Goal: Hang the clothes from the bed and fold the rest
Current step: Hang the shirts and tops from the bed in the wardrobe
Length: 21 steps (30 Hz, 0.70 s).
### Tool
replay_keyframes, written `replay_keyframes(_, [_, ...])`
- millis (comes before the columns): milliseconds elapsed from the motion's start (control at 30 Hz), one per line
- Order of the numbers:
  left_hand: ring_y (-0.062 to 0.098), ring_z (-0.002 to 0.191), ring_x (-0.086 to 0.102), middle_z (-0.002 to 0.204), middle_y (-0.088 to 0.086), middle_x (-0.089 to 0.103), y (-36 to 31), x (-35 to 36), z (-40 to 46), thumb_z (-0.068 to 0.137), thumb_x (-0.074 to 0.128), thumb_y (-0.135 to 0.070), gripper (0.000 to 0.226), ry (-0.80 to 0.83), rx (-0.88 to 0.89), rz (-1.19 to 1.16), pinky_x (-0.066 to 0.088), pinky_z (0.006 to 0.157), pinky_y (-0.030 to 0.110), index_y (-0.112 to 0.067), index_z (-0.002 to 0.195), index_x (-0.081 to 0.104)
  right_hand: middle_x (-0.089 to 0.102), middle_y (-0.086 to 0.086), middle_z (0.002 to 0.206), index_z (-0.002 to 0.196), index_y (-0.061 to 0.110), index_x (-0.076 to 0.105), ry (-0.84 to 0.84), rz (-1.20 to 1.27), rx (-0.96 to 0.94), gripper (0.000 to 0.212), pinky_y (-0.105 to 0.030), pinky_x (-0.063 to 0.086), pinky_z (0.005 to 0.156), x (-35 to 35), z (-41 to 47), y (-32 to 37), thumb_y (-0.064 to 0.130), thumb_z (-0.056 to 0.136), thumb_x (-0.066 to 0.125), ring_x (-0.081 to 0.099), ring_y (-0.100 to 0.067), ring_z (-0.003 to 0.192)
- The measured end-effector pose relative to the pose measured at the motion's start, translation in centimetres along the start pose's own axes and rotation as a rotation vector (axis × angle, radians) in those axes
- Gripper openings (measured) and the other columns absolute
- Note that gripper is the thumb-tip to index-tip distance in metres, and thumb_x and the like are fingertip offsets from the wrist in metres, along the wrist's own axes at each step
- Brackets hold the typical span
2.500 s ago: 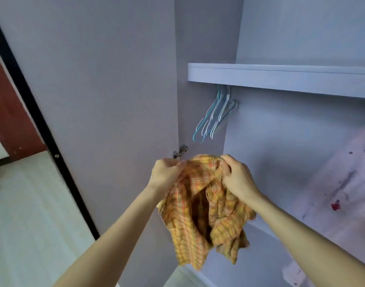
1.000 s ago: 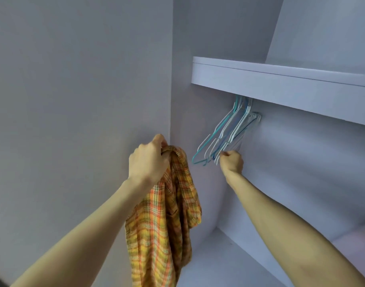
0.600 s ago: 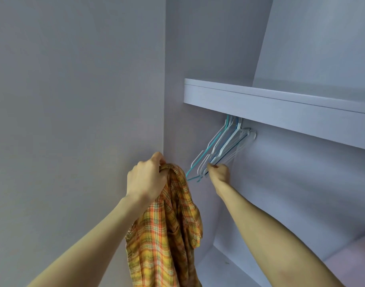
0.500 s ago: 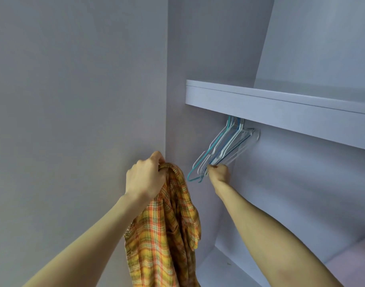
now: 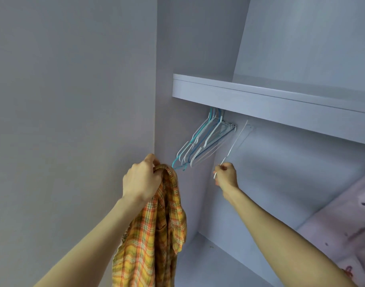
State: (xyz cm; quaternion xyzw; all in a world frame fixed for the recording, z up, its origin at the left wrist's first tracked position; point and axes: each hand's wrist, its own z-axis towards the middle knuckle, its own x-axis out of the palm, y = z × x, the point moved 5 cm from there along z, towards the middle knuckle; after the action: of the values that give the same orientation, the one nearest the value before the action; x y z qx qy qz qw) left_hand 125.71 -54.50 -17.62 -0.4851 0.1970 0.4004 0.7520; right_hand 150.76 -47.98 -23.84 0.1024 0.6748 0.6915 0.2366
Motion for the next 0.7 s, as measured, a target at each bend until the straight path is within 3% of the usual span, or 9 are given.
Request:
replay_keyframes(200, [0.033, 0.086, 0.059, 0.093, 0.004, 0.067, 1.3, -0.6, -4.4, 0.090, 0.051, -0.023, 0.017, 0.076, -0.037, -0.088, 0.041, 0.067, 0.034, -0.018, 0.103, 0.060, 0.045, -0.008, 0.070, 0.070, 0.013, 0.038, 0.057, -0.124, -0.105, 0.026, -0.026, 0.034, 0.057, -3.1, -11.5, -3.6, -0.008, 0.081, 0.048, 0.039, -0.019, 0.062])
replay_keyframes(267, [0.033, 0.083, 0.056, 0.089, 0.003, 0.064, 2.1, -1.1, -6.1, 0.090, 0.052, -0.025, 0.016, 0.093, -0.054, -0.108, 0.037, 0.067, 0.033, -0.018, 0.103, 0.060, 0.048, -0.004, 0.068, 0.072, 0.013, 0.040, 0.085, -0.081, -0.083, 0.025, -0.023, 0.039, 0.057, -3.9, -15.5, -5.3, -0.008, 0.081, 0.053, 0.044, -0.018, 0.063])
replay_keyframes(333, [0.031, 0.077, 0.052, 0.080, 0.000, 0.059, 2.8, -1.7, -7.8, 0.091, 0.051, -0.027, 0.013, 0.124, -0.064, -0.115, 0.036, 0.066, 0.033, -0.020, 0.097, 0.060, 0.059, 0.002, 0.067, 0.082, 0.014, 0.048, 0.084, 0.031, 0.033, 0.019, -0.015, 0.043, 0.057, -4.5, -18.2, -6.7, -0.001, 0.082, 0.059, 0.056, -0.015, 0.068])
replay_keyframes(400, [0.031, 0.070, 0.052, 0.067, -0.002, 0.056, 3.3, -2.0, -9.1, 0.092, 0.048, -0.028, 0.014, 0.185, -0.054, -0.127, 0.037, 0.062, 0.033, -0.022, 0.082, 0.056, 0.059, 0.004, 0.061, 0.096, 0.018, 0.050, 0.052, 0.078, 0.206, 0.015, -0.021, 0.042, 0.054, -5.0, -19.2, -7.7, 0.012, 0.087, 0.060, 0.059, -0.010, 0.063])
replay_keyframes(467, [0.028, 0.058, 0.047, 0.056, -0.001, 0.049, 3.7, -2.2, -10.1, 0.093, 0.044, -0.026, 0.028, 0.268, -0.061, -0.167, 0.036, 0.056, 0.032, -0.022, 0.065, 0.046, 0.046, -0.002, 0.056, 0.095, 0.013, 0.051, 0.032, 0.065, 0.342, 0.007, -0.019, 0.036, 0.043, -5.5, -19.9, -8.5, 0.016, 0.092, 0.056, 0.046, -0.005, 0.040])
replay_keyframes(533, [0.021, 0.048, 0.036, 0.050, -0.002, 0.039, 4.2, -2.1, -10.7, 0.095, 0.040, -0.025, 0.037, 0.333, -0.108, -0.223, 0.031, 0.049, 0.029, -0.018, 0.059, 0.035, 0.038, -0.001, 0.056, 0.084, 0.008, 0.055, -0.028, 0.002, 0.401, 0.013, -0.019, 0.030, 0.039, -6.5, -21.1, -9.5, 0.011, 0.095, 0.049, 0.037, -0.009, 0.036])
replay_keyframes(600, [0.016, 0.045, 0.030, 0.051, -0.003, 0.034, 4.7, -2.0, -11.4, 0.098, 0.036, -0.028, 0.040, 0.401, -0.173, -0.246, 0.028, 0.047, 0.028, -0.016, 0.060, 0.030, 0.040, -0.001, 0.057, 0.079, 0.007, 0.054, -0.054, -0.085, 0.310, 0.021, -0.022, 0.030, 0.045, -7.0, -23.3, -9.9, 0.010, 0.096, 0.043, 0.035, -0.014, 0.047])
replay_keyframes(700, [0.014, 0.045, 0.031, 0.053, -0.004, 0.034, 4.7, -1.9, -12.2, 0.099, 0.032, -0.029, 0.039, 0.489, -0.207, -0.235, 0.029, 0.047, 0.028, -0.016, 0.062, 0.029, 0.039, -0.005, 0.057, 0.074, 0.005, 0.049, 0.004, -0.030, 0.118, 0.023, -0.021, 0.036, 0.049, -7.0, -26.5, -9.5, 0.009, 0.096, 0.044, 0.036, -0.016, 0.052])
